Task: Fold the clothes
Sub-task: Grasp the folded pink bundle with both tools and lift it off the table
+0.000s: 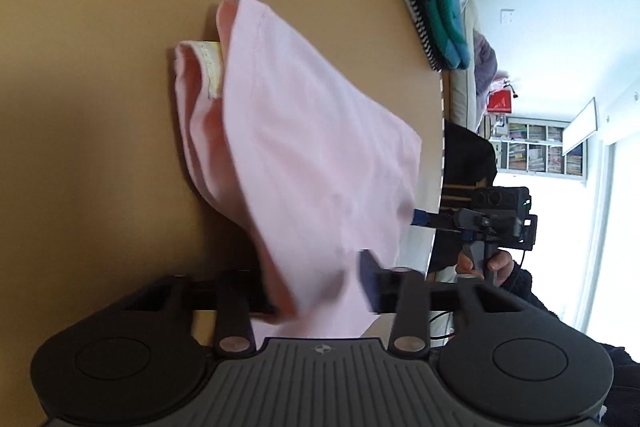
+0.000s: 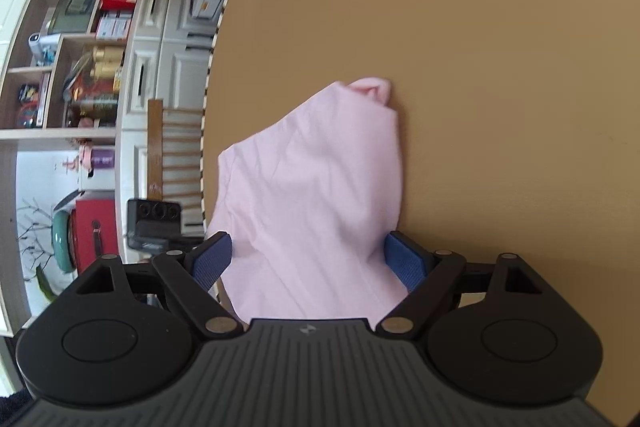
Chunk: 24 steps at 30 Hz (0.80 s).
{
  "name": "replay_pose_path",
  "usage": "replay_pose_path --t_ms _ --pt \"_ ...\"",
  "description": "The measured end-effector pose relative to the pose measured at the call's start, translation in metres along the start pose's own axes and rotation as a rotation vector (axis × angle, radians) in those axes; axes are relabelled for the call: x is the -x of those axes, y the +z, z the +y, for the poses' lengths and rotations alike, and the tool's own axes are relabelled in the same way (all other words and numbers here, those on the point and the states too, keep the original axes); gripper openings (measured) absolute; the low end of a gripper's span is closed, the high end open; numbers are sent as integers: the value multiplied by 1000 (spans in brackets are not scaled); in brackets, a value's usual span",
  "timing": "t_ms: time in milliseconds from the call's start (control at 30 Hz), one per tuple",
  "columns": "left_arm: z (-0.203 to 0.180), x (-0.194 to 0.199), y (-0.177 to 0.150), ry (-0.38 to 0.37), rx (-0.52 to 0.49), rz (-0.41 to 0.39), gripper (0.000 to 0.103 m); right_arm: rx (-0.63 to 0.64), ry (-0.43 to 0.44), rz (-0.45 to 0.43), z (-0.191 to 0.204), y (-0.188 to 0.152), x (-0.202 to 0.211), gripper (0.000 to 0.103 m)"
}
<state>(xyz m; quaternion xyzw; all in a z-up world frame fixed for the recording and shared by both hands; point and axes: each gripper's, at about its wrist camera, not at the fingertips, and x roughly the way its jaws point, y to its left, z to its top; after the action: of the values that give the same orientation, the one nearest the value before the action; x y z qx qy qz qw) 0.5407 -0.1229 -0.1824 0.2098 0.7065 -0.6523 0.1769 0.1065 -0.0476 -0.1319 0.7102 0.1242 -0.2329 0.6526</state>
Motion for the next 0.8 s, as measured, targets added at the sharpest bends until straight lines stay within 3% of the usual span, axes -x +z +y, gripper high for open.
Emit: replay_pose_path --t_ms 67,167,200,267,300,400,600,800 --pt "3 -4 -2 -20 4 -8 26 7 13 15 2 0 -6 82" --pt "4 -4 -5 -23 9 -21 26 31 18 34 5 0 -14 68" --pt "4 -4 -6 -23 12 -25 26 34 14 38 5 -1 -18 58" --pt "3 -4 -8 -20 17 -35 26 47 -6 24 6 -5 -21 18" --pt "3 -4 -9 -17 20 -42 26 54 -17 17 6 -7 -22 15" --pt "-1 -2 -16 0 25 -72 26 71 -43 -8 7 -13 -25 15" --pt "-26 4 -35 27 -13 -128 25 119 -16 -89 22 -21 0 15" --pt "-69 14 -40 -46 -59 -212 23 184 4 -140 48 -11 38 15"
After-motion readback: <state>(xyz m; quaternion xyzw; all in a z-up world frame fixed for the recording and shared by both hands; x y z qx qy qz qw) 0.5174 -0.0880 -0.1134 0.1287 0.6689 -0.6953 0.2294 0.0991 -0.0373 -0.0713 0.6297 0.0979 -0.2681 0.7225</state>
